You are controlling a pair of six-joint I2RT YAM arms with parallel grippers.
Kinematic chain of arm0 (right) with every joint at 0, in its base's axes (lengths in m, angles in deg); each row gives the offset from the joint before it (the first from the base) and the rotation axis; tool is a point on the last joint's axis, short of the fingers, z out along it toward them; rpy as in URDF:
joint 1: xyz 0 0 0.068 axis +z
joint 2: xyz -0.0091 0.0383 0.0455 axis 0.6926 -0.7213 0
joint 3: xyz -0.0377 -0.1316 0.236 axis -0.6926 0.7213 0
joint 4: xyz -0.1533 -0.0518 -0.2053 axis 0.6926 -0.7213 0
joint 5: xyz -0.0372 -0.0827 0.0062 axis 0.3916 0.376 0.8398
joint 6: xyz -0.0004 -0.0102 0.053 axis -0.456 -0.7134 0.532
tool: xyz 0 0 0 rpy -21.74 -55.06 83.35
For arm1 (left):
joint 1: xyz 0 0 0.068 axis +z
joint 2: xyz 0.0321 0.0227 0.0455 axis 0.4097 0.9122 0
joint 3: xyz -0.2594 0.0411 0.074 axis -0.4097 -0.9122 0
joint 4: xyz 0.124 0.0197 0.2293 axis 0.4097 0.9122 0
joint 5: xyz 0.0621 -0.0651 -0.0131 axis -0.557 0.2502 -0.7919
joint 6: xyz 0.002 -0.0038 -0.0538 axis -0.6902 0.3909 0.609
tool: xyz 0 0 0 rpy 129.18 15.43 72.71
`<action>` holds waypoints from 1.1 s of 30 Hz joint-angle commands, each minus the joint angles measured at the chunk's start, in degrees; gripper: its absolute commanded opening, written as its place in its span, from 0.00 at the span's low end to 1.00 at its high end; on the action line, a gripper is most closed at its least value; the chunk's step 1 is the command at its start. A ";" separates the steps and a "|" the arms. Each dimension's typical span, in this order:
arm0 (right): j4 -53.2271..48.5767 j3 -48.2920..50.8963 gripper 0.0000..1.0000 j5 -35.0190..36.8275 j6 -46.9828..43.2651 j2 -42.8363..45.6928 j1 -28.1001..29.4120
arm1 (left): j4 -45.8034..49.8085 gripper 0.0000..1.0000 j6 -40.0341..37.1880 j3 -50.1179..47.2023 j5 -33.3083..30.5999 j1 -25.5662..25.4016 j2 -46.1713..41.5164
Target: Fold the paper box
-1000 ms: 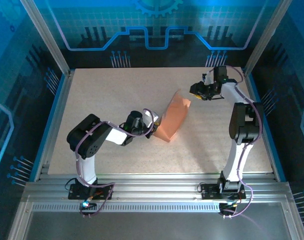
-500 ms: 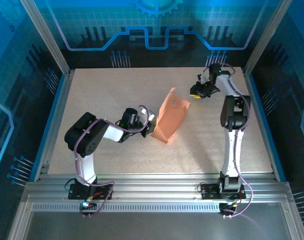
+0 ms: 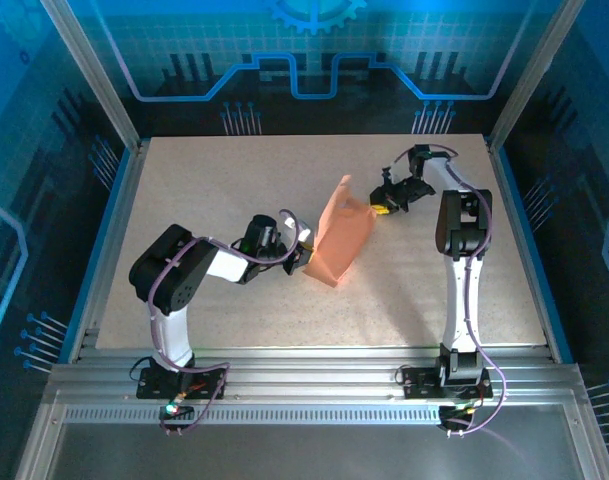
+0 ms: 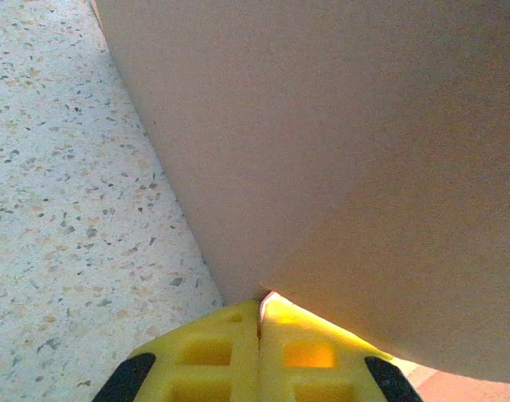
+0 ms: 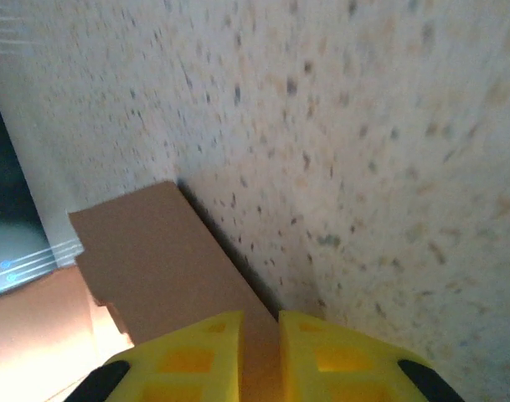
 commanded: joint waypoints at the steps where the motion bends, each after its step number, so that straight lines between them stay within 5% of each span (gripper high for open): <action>1: -1.51 2.62 0.19 -2.73 -3.04 3.75 1.26 | 8.70 0.00 0.85 -0.28 -0.42 0.45 0.83; 15: -3.21 6.17 0.19 -2.01 -9.42 6.35 4.32 | 10.18 0.00 -0.18 0.20 -0.67 0.40 0.29; 20: -6.32 4.73 0.19 3.74 -11.74 5.78 6.13 | 13.16 0.00 -1.72 1.30 -1.33 0.29 0.26; 33: -2.06 4.53 0.37 -7.34 -5.12 5.64 2.31 | 13.24 0.00 -2.08 1.45 -1.35 0.28 0.62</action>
